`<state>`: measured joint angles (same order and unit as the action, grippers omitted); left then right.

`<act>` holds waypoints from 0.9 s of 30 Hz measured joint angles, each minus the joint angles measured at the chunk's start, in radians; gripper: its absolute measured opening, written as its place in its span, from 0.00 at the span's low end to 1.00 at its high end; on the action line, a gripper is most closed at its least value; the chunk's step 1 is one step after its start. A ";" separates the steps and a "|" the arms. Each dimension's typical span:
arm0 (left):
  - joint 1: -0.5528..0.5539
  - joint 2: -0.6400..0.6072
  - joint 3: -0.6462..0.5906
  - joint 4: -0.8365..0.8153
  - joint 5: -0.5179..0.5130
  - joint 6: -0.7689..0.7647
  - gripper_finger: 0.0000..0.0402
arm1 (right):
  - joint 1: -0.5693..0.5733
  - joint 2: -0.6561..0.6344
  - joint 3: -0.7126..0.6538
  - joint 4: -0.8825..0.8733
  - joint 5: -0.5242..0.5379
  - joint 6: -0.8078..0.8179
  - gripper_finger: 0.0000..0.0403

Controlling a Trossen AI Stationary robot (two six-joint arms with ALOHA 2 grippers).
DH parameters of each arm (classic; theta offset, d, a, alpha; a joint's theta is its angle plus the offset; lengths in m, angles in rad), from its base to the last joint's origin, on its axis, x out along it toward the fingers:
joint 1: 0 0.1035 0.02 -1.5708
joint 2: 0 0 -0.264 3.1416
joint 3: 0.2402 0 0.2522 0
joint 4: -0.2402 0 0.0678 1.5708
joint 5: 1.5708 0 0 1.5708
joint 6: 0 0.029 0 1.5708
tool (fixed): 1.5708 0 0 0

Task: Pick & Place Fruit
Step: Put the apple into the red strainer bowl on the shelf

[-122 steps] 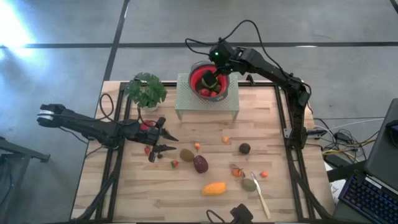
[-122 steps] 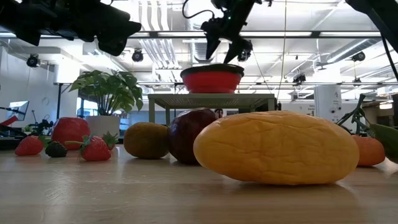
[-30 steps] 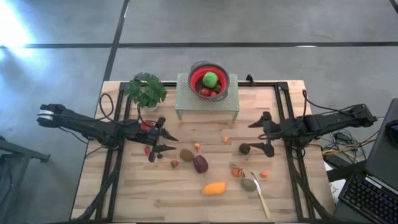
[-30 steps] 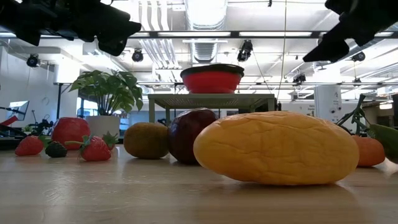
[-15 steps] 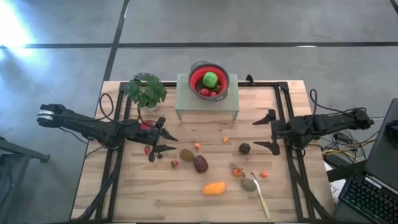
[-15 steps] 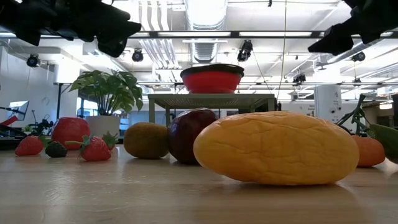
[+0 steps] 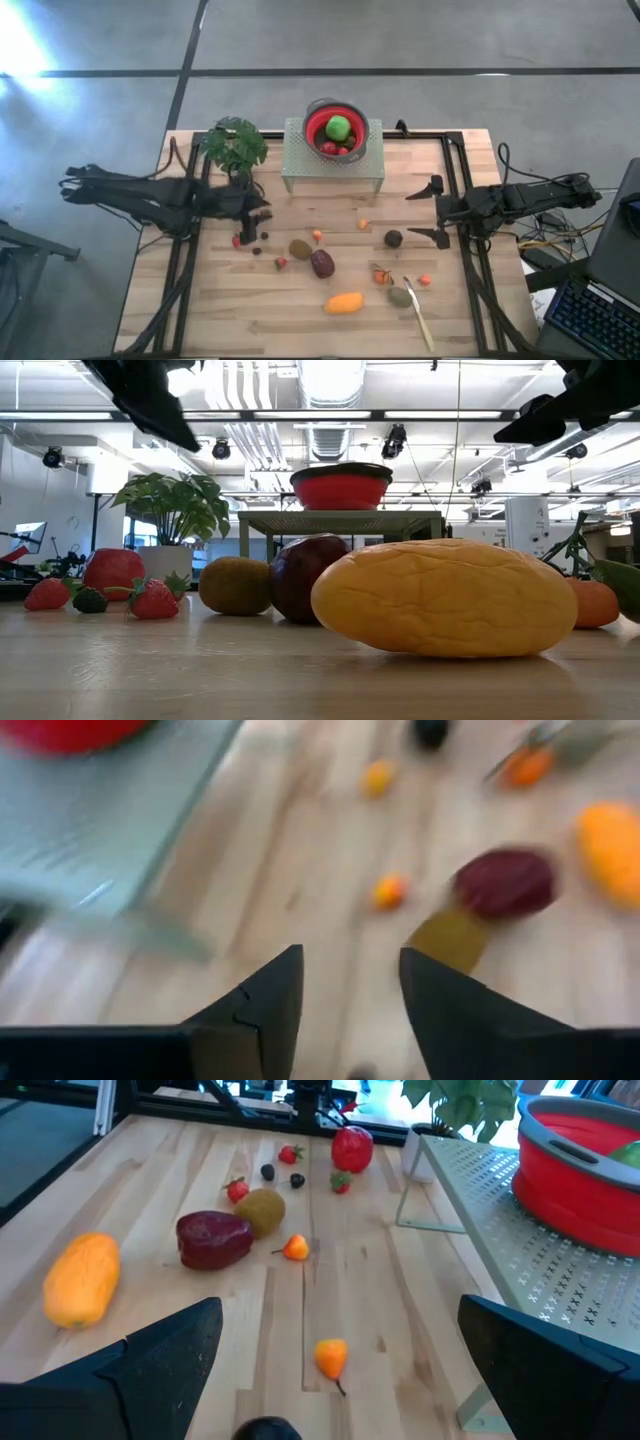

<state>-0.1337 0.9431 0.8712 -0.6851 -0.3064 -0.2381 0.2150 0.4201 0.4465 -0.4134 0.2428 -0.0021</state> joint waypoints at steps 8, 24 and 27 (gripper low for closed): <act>0.001 0.066 0.152 -0.460 -0.056 -0.271 0.66 | 0.000 0.001 0.000 0.000 0.000 0.002 0.99; 0.030 0.106 0.054 -0.550 -0.051 -0.548 0.73 | 0.001 0.002 0.000 0.000 0.000 0.002 0.99; 0.034 0.106 0.054 -0.550 -0.049 -0.630 0.73 | 0.001 0.002 0.000 0.000 0.000 0.002 0.99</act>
<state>-0.0992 1.0492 0.9253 -1.2354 -0.3556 -0.8680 0.2157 0.4217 0.4461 -0.4137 0.2428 -0.0006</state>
